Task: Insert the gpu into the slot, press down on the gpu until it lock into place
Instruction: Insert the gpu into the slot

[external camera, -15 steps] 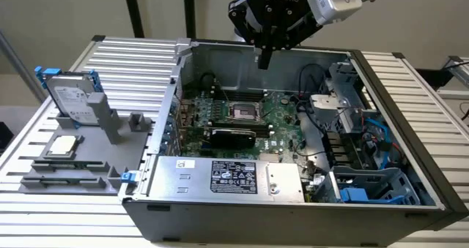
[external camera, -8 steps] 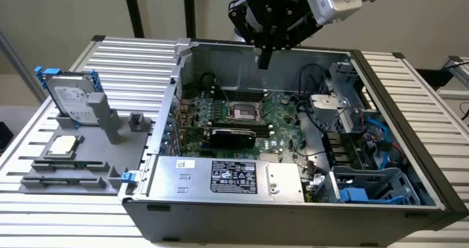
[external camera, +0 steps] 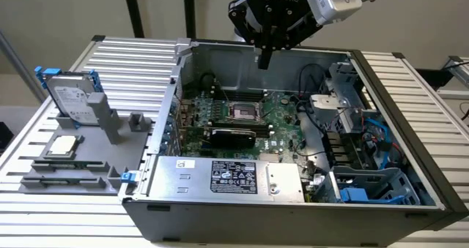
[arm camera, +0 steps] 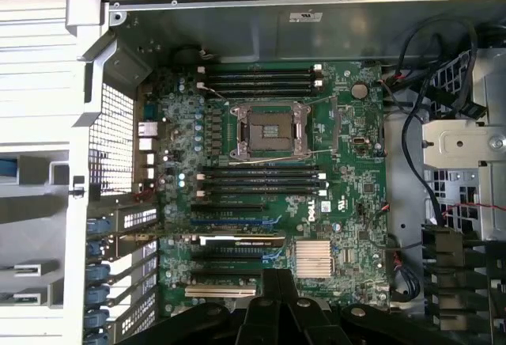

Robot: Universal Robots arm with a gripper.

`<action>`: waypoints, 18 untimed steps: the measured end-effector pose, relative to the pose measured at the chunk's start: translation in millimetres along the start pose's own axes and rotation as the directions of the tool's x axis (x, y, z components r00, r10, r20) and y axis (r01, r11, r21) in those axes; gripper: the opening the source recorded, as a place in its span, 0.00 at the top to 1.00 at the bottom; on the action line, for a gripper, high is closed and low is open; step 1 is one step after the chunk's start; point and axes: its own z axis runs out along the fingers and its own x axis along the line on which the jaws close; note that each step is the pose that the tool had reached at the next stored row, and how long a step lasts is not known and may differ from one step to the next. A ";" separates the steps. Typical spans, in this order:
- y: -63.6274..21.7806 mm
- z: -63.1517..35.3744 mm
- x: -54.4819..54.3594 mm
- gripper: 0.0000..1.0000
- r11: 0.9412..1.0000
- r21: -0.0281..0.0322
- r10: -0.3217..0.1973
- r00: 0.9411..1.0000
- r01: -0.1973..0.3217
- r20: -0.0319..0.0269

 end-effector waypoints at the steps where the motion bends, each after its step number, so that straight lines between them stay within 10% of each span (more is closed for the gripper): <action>1: 0.0 0.0 0.0 0.89 1.000 0.000 0.000 1.000 0.000 0.000; 18: 0.0 0.0 0.0 0.89 1.000 0.000 0.000 1.000 0.000 0.000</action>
